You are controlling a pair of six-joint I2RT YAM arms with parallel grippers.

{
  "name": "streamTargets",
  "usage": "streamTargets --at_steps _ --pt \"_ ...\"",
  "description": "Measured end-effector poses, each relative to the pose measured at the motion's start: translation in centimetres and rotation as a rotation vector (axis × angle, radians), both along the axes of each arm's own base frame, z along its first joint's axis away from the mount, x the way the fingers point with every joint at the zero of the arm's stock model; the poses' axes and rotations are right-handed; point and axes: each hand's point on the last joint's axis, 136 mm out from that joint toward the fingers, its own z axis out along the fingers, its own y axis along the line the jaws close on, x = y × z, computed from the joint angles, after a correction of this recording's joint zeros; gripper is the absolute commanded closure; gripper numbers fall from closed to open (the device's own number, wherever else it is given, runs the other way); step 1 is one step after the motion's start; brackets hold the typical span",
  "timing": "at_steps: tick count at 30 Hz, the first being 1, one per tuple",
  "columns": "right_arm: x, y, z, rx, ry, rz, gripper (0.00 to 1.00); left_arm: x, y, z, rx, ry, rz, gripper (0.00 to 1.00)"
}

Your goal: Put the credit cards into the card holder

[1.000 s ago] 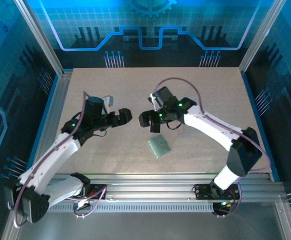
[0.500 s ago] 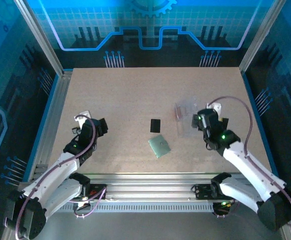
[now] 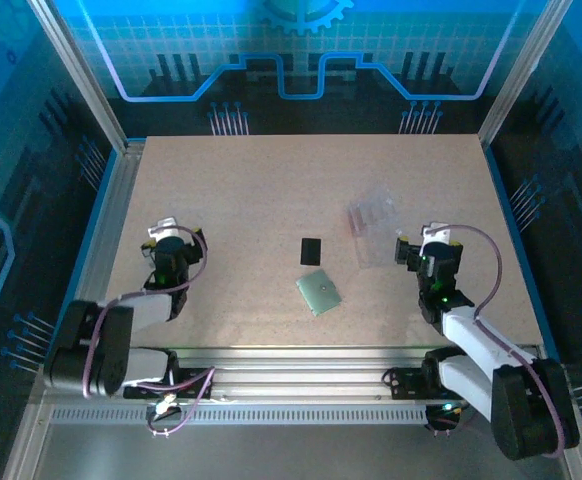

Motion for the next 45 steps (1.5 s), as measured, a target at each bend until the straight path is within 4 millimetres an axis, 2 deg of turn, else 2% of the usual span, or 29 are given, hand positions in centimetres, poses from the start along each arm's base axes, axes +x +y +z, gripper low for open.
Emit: streamTargets --at_steps 3,7,15,22,24,38,45 --pt "0.5 0.1 -0.1 0.011 -0.02 0.031 0.0 0.8 -0.9 -1.3 -0.003 0.017 -0.064 0.01" --pt "1.1 0.6 -0.2 0.016 -0.028 0.071 0.0 1.7 -1.4 -1.8 -0.021 -0.003 -0.111 0.01" --pt "2.4 1.3 -0.3 0.025 -0.051 0.143 0.0 2.6 -1.5 -0.4 -0.035 -0.054 -0.138 0.01" --pt "7.0 3.0 -0.5 0.056 -0.077 0.225 0.0 3.4 -1.9 0.1 -0.037 -0.059 -0.16 0.01" --pt "7.8 3.4 -0.4 0.061 -0.098 0.245 0.0 3.6 -2.0 0.3 -0.03 -0.063 -0.17 0.01" --pt "8.3 4.0 -0.3 0.039 -0.093 0.277 0.0 3.6 -2.4 0.0 -0.031 -0.044 -0.194 0.01" --pt "8.3 4.0 -0.3 0.039 -0.091 0.278 0.0 4.1 -3.9 0.1 -0.037 -0.032 -0.281 0.01"
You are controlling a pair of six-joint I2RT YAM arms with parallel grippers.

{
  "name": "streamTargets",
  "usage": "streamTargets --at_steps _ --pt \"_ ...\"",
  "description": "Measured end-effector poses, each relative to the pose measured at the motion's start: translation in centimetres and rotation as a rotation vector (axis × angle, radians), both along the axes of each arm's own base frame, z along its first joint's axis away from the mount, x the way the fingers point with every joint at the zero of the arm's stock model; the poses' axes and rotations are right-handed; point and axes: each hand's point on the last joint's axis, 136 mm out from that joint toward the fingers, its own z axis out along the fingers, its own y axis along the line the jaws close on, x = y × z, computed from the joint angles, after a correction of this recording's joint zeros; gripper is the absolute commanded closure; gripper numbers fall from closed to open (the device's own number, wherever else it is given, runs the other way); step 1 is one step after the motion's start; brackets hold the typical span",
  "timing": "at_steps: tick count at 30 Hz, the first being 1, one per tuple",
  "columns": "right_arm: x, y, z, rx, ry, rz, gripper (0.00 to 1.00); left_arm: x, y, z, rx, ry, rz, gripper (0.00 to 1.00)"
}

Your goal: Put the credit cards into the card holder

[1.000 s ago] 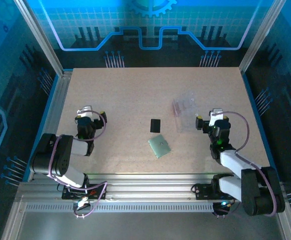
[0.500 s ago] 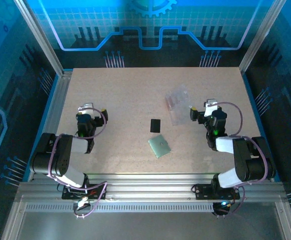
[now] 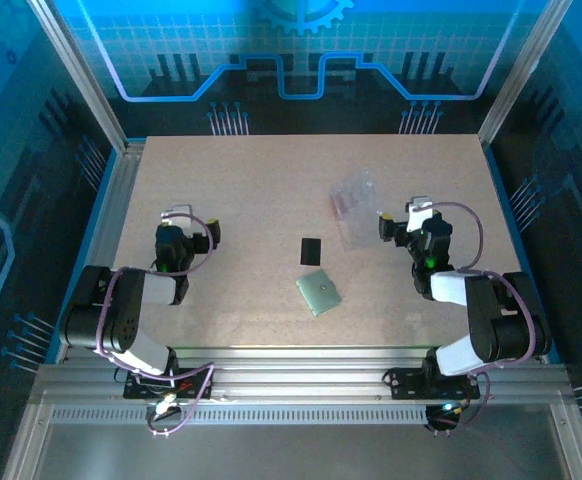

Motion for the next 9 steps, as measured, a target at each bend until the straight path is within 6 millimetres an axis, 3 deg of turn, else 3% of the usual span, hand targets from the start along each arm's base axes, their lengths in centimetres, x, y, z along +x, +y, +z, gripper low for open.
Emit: streamTargets --at_steps 9 --pt "0.0 0.01 0.0 0.0 0.0 0.0 0.0 -0.02 -0.71 -0.32 -0.013 0.017 -0.041 0.01"
